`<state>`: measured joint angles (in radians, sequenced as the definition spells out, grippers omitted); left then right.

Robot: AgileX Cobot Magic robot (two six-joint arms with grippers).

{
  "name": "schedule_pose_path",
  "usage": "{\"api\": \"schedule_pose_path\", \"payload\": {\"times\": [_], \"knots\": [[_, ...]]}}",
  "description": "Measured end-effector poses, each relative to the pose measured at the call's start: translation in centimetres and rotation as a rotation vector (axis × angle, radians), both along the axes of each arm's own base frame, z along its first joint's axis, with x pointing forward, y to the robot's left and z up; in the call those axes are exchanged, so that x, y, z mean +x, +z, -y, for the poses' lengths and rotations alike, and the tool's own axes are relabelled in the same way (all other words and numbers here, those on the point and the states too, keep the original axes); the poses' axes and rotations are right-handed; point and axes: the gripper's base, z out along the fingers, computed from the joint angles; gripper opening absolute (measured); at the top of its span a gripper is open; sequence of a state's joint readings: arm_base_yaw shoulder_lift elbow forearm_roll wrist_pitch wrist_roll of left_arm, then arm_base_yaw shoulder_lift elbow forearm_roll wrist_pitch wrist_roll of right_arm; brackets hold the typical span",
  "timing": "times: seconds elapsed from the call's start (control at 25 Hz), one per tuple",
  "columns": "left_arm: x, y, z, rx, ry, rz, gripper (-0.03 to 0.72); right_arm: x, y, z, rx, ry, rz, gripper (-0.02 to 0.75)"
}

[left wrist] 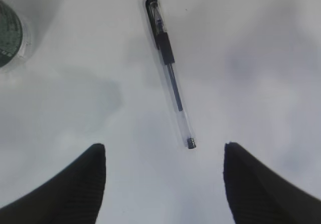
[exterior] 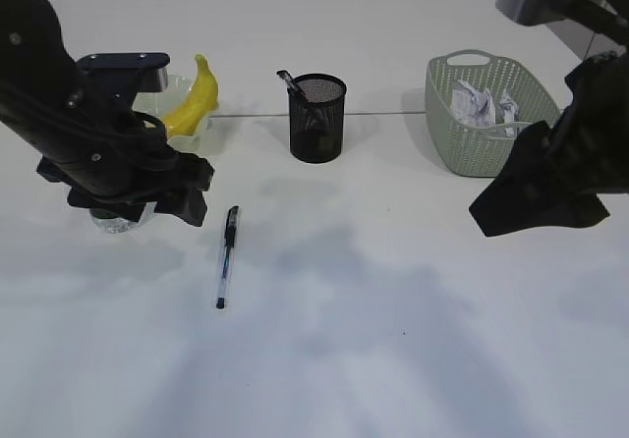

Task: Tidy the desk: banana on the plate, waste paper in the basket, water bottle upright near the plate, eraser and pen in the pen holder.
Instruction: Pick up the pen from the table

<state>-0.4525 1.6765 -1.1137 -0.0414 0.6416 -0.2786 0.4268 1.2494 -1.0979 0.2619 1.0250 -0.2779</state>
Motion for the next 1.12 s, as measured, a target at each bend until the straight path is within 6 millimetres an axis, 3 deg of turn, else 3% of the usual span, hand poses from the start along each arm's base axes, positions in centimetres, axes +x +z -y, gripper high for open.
{"api": "schedule_pose_path", "payload": {"times": [0.2, 0.64, 1.12], "knots": [[1.0, -1.8, 0.6, 0.003, 0.009, -0.044, 0.526, -0.1, 0.0, -0.1, 0.011, 0.000, -0.010, 0.356], [3.6, -3.3, 3.5, -0.010, -0.023, -0.039, 0.526, -0.4, -0.1, -0.1, 0.013, 0.008, -0.044, 0.356], [4.7, -7.3, 4.2, 0.010, -0.005, -0.117, 0.526, -0.8, -0.2, -0.2, 0.013, 0.020, -0.093, 0.356]]}}
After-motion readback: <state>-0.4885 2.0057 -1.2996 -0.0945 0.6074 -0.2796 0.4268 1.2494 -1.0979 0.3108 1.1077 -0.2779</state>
